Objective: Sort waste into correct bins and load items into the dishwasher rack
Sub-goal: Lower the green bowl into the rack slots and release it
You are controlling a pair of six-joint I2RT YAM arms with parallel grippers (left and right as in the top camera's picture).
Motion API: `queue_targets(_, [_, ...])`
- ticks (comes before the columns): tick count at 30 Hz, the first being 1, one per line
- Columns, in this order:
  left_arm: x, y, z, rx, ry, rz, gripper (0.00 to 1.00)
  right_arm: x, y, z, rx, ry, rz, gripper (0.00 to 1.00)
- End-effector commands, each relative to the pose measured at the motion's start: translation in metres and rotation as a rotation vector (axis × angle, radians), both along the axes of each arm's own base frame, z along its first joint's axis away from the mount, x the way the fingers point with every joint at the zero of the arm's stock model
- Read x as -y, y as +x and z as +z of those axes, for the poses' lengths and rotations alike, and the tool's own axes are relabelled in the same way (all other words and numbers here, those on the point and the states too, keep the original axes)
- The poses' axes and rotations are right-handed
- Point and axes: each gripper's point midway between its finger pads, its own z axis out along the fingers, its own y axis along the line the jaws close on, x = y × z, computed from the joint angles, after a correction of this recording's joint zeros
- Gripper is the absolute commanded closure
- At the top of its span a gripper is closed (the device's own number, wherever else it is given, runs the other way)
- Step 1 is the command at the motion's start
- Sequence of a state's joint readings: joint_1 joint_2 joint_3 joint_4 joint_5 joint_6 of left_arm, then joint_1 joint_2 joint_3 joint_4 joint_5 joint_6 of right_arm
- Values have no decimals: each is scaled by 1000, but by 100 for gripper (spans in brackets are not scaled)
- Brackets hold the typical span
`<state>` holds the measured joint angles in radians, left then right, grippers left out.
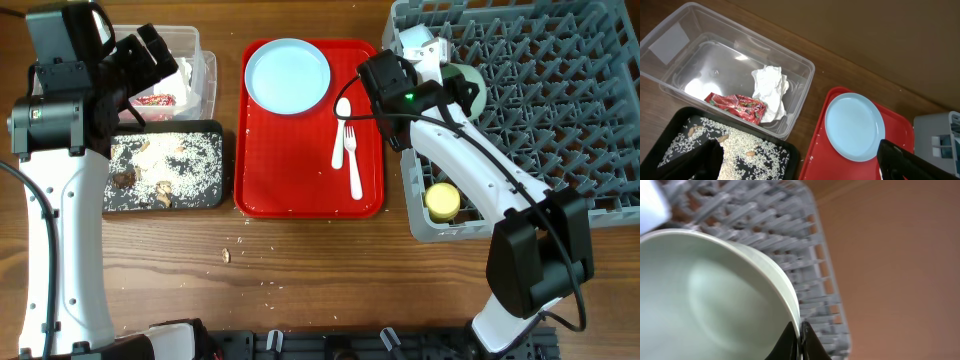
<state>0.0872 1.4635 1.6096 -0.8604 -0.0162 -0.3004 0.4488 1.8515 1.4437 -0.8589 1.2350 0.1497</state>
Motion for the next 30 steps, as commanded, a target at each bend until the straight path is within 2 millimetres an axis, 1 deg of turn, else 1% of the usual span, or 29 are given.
queue_targets(1, [-1, 2, 2, 4, 2, -7, 0, 5, 0, 9, -7, -115, -17, 96])
queue_targets(5, [-1, 2, 2, 5, 2, -7, 0, -6, 3, -20, -93, 23, 42, 96])
queue_targets(7, [-1, 2, 2, 4, 2, -7, 0, -6, 1, -27, -115, 28, 47, 96])
queue_targets(9, [-1, 2, 2, 5, 2, -7, 0, -2, -1, -26, -113, -3, 33, 94])
queue_targets(12, [-1, 2, 2, 5, 2, -7, 0, 14, -2, -17, -91, -60, -12, 92])
queue_targets(15, [-1, 2, 2, 4, 2, -7, 0, 23, 0, -19, -95, -45, -30, 91])
queue_targets(19, [-1, 2, 2, 5, 2, -7, 0, 23, -1, -24, -110, -27, -26, 96])
queue_targets(21, [-1, 2, 2, 4, 2, -7, 0, 22, -1, -24, -113, -24, -24, 96])
queue_targets(27, [-1, 2, 2, 5, 2, -7, 0, 21, -1, -26, -156, -40, -4, 96])
queue_targets(30, [-1, 2, 2, 5, 2, -7, 0, 20, -1, -29, -187, -37, 12, 91])
